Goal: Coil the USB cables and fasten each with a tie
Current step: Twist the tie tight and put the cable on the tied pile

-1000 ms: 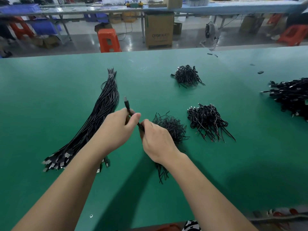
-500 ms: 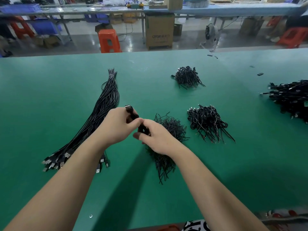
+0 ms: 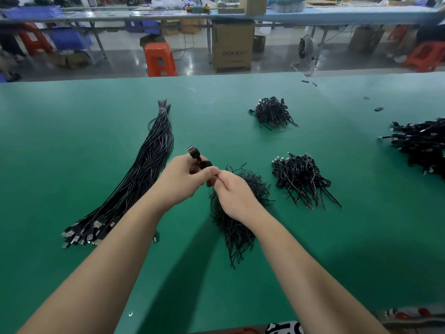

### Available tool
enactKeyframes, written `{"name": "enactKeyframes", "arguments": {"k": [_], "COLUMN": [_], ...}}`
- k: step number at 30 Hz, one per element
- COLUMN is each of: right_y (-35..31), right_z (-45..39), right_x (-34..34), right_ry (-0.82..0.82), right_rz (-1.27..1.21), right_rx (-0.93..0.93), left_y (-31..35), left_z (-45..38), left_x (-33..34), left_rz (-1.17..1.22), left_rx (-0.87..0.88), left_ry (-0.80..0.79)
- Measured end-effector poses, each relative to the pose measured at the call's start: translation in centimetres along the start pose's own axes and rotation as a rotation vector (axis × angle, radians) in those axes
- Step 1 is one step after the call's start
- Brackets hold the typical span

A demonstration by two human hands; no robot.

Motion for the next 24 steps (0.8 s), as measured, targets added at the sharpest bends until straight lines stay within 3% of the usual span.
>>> {"name": "enactKeyframes", "arguments": {"k": [2,4,8,11,16,24], "right_y": [1.0,1.9,3.3,3.7,4.4,4.7], "right_z": [-0.3,-0.4,-0.5,-0.5,-0.3,0.2], "right_x": [-0.6,-1.6,-2.6,-2.3,-1.7,-1.9], "right_ry": [0.049,0.108,0.142,0.142,0.116,0.105], "right_rz": [-0.022,-0.044,-0.053,-0.036,-0.02,-0.003], "right_rx": [0.038,0.059,0.099,0.127,0.155,0.151], "left_y": [-2.0,-4.9,-11.1,-13.6,-14.9,-15.5], "left_z": [-0.2,-0.5,-0.3,-0.2,-0.5,-0.2], "left_x": [0.3,-0.1,-0.6,0.8,2.4,2.7], "left_rz": [0.454,0.577,-0.095,-0.339,-0.452,-0.368], "left_rx": [-0.126,-0.249,-0.409,-0.449,-0.527,-0.573], "left_ry": [-0.035,0.019,0.214,0.204,0.191,0.245]}}
Point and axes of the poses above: each hand's wrist, its own z-axis away from the middle knuckle, its own x-axis out of the palm, y = z × x, the point moved 7 cm from there along -z, towards the middle knuckle, and after that the axes turned 13 degrees about z, right-handed, at the moved point
